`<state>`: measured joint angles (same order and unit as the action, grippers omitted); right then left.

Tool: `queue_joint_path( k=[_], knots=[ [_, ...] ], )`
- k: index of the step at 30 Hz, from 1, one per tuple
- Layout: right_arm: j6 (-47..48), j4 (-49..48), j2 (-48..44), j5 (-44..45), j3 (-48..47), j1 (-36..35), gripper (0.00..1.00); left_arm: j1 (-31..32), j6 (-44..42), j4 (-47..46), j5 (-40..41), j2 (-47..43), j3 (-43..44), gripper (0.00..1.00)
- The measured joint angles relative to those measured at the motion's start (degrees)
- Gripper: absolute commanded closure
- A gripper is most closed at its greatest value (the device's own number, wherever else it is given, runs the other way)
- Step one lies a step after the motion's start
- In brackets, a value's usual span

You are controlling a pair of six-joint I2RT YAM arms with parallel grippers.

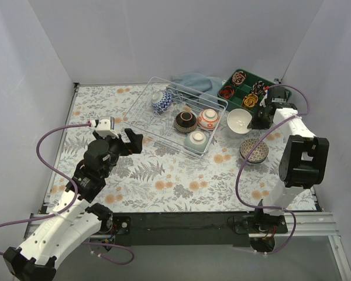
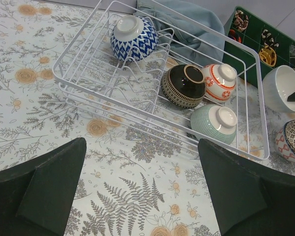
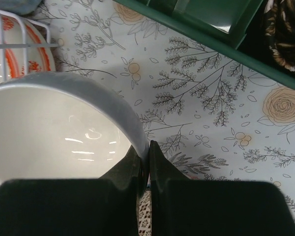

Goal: Unload the bowls from the dish rack

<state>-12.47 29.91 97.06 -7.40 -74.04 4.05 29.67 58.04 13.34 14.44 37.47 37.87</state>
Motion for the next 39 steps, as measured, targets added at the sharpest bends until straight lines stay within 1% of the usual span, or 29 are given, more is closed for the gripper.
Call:
queue_joint_path(
  k=[9,10,11,12,14,15,20,21,23,24,25,26,27,29,30,36,39],
  knots=[
    [2.7,2.6,7.8,1.7,-2.2,0.0,0.99,0.0,0.0,0.0,0.0,-0.2,0.0,0.02],
    [3.0,2.7,8.3,1.7,-2.4,0.0,0.97,0.0,0.0,0.0,0.0,-0.2,0.0,0.02],
    [3.4,2.8,8.8,1.7,-2.4,0.0,0.95,0.0,0.0,0.0,0.0,-0.2,0.0,0.02],
    [3.7,2.9,9.2,1.7,-2.4,0.0,0.88,0.0,0.0,0.0,0.0,-0.2,0.0,0.02],
    [3.9,3.3,9.6,1.7,-2.4,0.0,0.84,0.0,0.0,0.0,0.0,-0.2,0.0,0.02],
    [4.1,3.4,9.7,1.7,-2.5,0.0,0.79,0.0,0.0,0.0,0.0,-0.2,0.0,0.02],
    [4.6,3.3,9.8,1.2,-2.7,0.0,0.69,0.0,0.0,0.0,0.0,-0.2,0.0,0.02],
    [4.8,3.2,9.8,1.2,-2.8,0.0,0.64,0.0,0.0,0.0,0.0,-0.2,0.0,0.02],
    [5.0,3.1,9.8,1.2,-2.9,0.0,0.60,0.0,0.0,0.0,0.0,-0.1,0.0,0.02],
    [5.0,3.1,9.7,1.3,-2.9,0.0,0.54,0.0,0.0,0.0,0.0,-0.1,0.0,0.02],
    [5.1,3.1,9.5,1.4,-2.9,0.0,0.51,0.0,0.0,0.0,0.0,0.0,0.0,0.02],
    [5.0,3.1,9.1,1.7,-2.9,0.0,0.48,0.0,0.0,0.0,0.0,0.1,0.0,0.02],
    [5.0,3.1,8.5,2.1,-2.9,0.0,0.42,0.0,0.0,0.0,0.0,0.2,0.0,0.02],
    [4.9,3.0,6.2,3.1,-2.5,0.0,0.37,0.0,0.0,0.0,0.0,0.4,0.0,0.02],
    [4.8,3.0,4.5,3.6,-2.2,-0.1,0.32,0.0,0.0,0.0,0.0,0.6,0.0,0.02],
    [4.3,0.7,-8.2,7.2,1.0,-1.5,0.19,0.0,-0.2,0.0,0.0,1.8,0.0,0.02],
    [3.5,-2.1,-15.6,8.6,5.1,-3.6,0.14,0.0,-0.2,0.0,0.0,2.7,0.0,0.02]
  ],
)
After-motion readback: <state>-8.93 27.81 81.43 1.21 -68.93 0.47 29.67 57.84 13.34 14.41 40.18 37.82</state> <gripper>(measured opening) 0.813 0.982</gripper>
